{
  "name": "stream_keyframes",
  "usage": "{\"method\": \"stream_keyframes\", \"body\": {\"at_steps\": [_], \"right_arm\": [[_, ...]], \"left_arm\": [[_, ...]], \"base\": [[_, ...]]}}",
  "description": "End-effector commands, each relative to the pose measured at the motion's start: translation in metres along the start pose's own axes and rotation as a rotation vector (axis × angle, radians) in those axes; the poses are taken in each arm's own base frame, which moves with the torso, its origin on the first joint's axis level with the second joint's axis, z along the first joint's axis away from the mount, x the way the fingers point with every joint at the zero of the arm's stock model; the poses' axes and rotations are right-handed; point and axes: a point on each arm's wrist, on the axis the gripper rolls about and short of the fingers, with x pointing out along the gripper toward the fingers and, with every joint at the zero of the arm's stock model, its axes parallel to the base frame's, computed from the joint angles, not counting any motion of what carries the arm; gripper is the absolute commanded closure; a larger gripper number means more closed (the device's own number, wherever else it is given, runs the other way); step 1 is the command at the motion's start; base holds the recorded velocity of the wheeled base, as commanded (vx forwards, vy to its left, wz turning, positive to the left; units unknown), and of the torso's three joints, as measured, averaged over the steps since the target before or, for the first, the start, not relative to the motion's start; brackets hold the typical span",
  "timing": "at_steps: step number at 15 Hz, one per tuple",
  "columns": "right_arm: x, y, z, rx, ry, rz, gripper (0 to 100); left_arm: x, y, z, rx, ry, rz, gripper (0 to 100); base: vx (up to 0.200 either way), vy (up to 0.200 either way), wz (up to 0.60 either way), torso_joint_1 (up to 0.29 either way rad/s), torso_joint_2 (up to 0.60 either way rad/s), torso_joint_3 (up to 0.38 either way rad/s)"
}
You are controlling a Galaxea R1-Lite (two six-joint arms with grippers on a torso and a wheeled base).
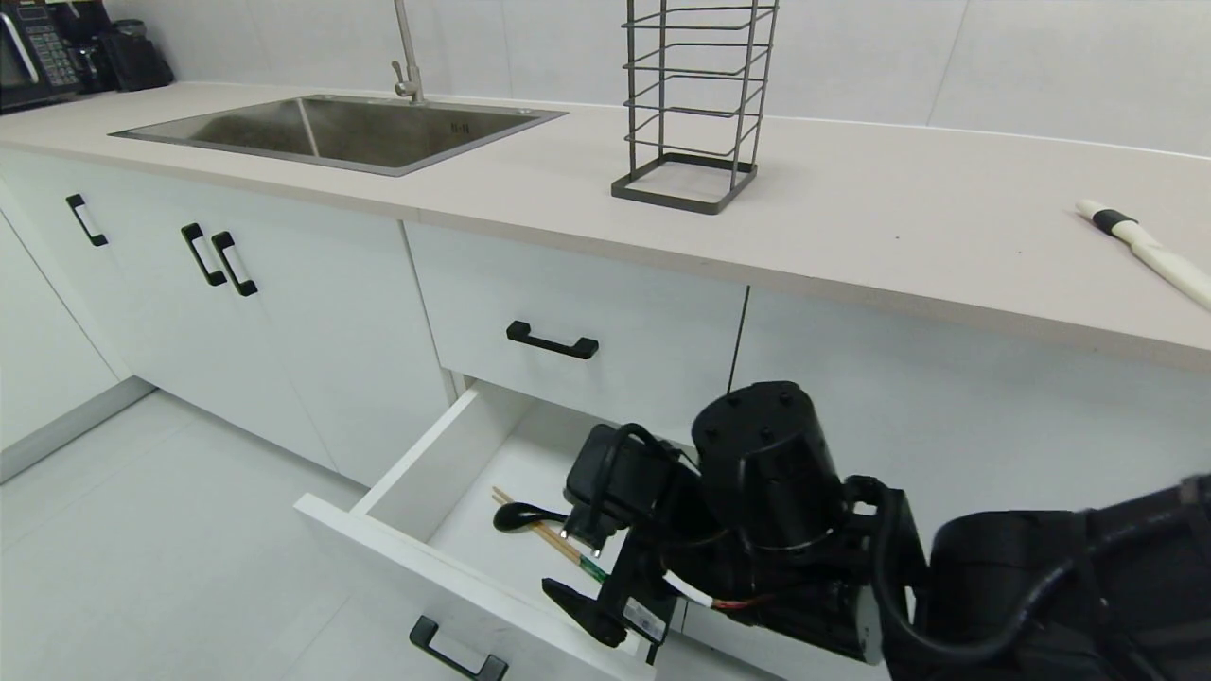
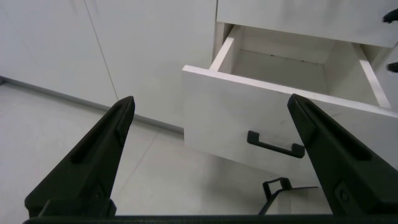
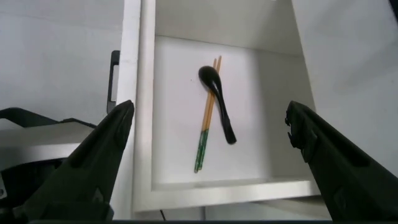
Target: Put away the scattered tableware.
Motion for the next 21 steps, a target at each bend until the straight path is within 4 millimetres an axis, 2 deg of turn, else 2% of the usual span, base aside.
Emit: {"method": "stream_keyframes", "body": {"at_steps": [1, 3, 7, 9, 12, 15, 16, 17, 18, 21], "right_arm": [[-0.03, -0.001, -0.005, 0.01, -0.029, -0.01, 0], [-0.041, -0.003, -0.005, 0.014, -0.046, -0.022, 0], [-0.087, -0.011, -0.023, 0.038, -0.057, -0.051, 0], [-0.118, -0.011, -0.04, 0.05, -0.055, -0.057, 0], [-0.149, -0.004, -0.066, 0.063, -0.009, -0.085, 0], [-0.185, -0.01, -0.084, 0.104, -0.015, -0.195, 0], [-0.19, -0.009, -0.087, 0.109, -0.018, -0.208, 0], [-0.213, -0.002, -0.104, 0.125, -0.007, -0.261, 0], [-0.226, 0.003, -0.114, 0.131, -0.005, -0.307, 0], [-0.257, 0.016, -0.137, 0.173, -0.093, -0.468, 0]], "left_arm": [[0.0, 0.0, 0.0, -0.001, 0.001, 0.0, 0], [0.0, 0.0, 0.0, -0.001, 0.002, 0.0, 0], [0.0, 0.0, 0.0, -0.001, 0.002, 0.0, 0], [0.0, 0.0, 0.0, -0.001, 0.002, 0.0, 0], [0.0, 0.0, 0.0, -0.001, 0.002, 0.0, 0], [0.0, 0.0, 0.0, -0.001, 0.002, 0.002, 0], [0.0, 0.0, 0.0, -0.001, 0.002, 0.0, 0], [0.0, 0.0, 0.0, -0.001, 0.001, 0.0, 0], [0.0, 0.0, 0.0, -0.001, 0.001, 0.002, 0], [0.0, 0.0, 0.0, -0.001, 0.001, 0.0, 0]], "base": [[0.0, 0.0, 0.0, 0.0, 0.0, 0.0], [0.0, 0.0, 0.0, 0.0, 0.0, 0.0], [0.0, 0.0, 0.0, 0.0, 0.0, 0.0], [0.0, 0.0, 0.0, 0.0, 0.0, 0.0], [0.0, 0.0, 0.0, 0.0, 0.0, 0.0], [0.0, 0.0, 0.0, 0.0, 0.0, 0.0], [0.0, 0.0, 0.0, 0.0, 0.0, 0.0], [0.0, 0.0, 0.0, 0.0, 0.0, 0.0], [0.0, 0.0, 0.0, 0.0, 0.0, 0.0], [0.0, 0.0, 0.0, 0.0, 0.0, 0.0]]}}
